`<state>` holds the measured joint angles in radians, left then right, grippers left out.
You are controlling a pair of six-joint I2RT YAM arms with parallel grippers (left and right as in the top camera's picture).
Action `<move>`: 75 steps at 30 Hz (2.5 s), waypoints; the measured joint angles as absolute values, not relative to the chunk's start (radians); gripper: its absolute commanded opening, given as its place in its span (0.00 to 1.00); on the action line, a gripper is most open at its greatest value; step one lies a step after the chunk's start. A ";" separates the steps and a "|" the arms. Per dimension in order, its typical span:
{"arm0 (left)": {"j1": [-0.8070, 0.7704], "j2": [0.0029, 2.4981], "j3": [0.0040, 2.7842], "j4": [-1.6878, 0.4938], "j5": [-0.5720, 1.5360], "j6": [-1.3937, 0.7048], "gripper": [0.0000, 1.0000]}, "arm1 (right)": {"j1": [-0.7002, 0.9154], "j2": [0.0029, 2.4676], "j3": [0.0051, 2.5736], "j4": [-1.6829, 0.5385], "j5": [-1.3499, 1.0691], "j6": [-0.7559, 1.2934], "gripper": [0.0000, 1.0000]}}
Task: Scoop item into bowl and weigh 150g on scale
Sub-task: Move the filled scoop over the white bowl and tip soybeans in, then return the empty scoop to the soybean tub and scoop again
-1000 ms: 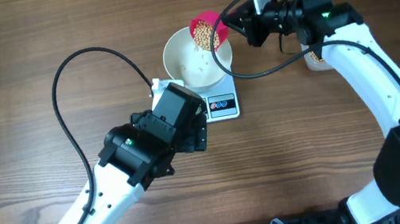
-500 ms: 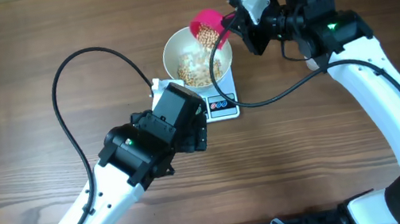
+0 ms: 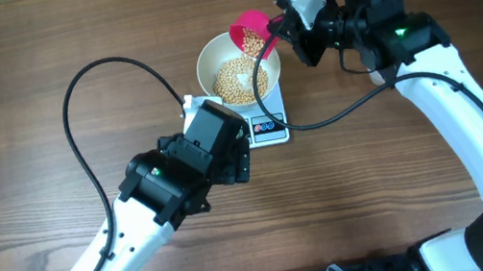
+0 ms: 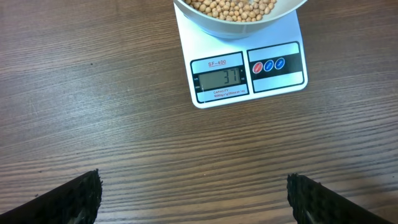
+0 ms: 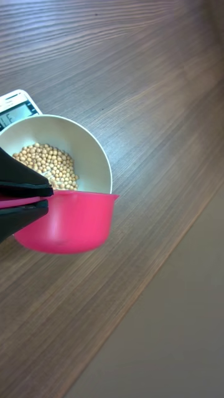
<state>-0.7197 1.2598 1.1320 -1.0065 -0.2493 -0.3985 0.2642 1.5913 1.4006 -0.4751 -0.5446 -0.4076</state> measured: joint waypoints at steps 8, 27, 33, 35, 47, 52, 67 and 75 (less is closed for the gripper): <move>-0.720 1.260 1.132 -1.007 -0.249 -0.398 1.00 | 0.325 1.591 1.401 -0.475 -0.510 -0.525 0.04; -0.720 1.260 1.132 -1.007 -0.249 -0.398 1.00 | 0.395 1.591 1.401 -0.475 -0.355 -0.635 0.04; -0.720 1.260 1.132 -1.007 -0.249 -0.398 1.00 | 0.395 1.591 1.401 -0.475 -0.353 -0.635 0.04; -0.720 1.260 1.132 -1.007 -0.249 -0.398 1.00 | 0.395 1.591 1.401 -0.474 -0.353 -0.630 0.04; -0.720 1.260 1.132 -1.007 -0.249 -0.398 1.00 | 0.014 1.437 1.415 -0.595 -0.119 -0.122 0.04; -0.720 1.260 1.132 -1.007 -0.249 -0.398 1.00 | 0.014 1.436 1.425 -0.794 0.147 -0.097 0.04; -0.720 1.260 1.132 -1.007 -0.249 -0.398 1.00 | 0.108 1.690 1.428 -0.832 0.470 -0.257 0.04; -0.720 1.260 1.132 -1.007 -0.249 -0.398 1.00 | 0.108 1.768 1.428 -0.798 0.448 -0.286 0.04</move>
<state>-0.7197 1.2598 1.1320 -1.0069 -0.2493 -0.3985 0.1078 1.7676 1.4281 -0.7979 0.4480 -0.2863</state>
